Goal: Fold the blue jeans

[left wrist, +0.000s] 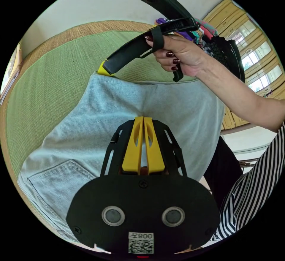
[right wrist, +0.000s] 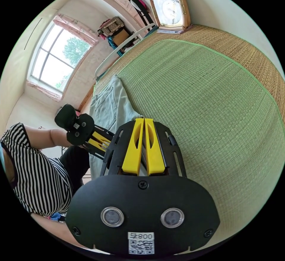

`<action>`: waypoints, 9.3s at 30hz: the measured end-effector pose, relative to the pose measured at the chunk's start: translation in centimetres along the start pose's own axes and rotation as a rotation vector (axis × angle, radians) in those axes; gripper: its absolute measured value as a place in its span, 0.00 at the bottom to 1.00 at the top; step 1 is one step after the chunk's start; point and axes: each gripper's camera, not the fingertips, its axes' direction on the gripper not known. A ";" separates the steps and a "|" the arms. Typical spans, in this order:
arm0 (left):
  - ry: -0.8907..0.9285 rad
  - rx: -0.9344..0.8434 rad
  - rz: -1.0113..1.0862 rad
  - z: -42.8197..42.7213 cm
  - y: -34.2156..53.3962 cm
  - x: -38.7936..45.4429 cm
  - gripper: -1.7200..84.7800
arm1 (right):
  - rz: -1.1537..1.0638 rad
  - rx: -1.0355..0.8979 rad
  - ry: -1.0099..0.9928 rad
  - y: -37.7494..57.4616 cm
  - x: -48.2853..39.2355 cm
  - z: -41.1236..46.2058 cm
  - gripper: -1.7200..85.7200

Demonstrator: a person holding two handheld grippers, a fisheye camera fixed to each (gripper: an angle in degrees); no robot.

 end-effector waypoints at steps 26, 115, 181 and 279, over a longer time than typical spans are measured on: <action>-0.106 0.042 -0.114 -1.1 -1.8 -2.9 0.02 | 0.182 0.053 0.198 13.8 -3.6 0.1 0.02; -0.283 -0.049 -0.421 -1.9 16.1 5.3 0.02 | 0.290 0.173 0.501 18.0 -15.4 -0.6 0.02; -0.084 -0.083 0.266 37.1 -27.7 24.3 0.03 | 0.678 0.358 0.422 68.1 -20.8 -12.1 0.02; 0.256 -0.024 -0.008 17.8 -9.9 2.4 0.02 | 0.496 0.387 -0.095 48.8 -21.8 0.1 0.10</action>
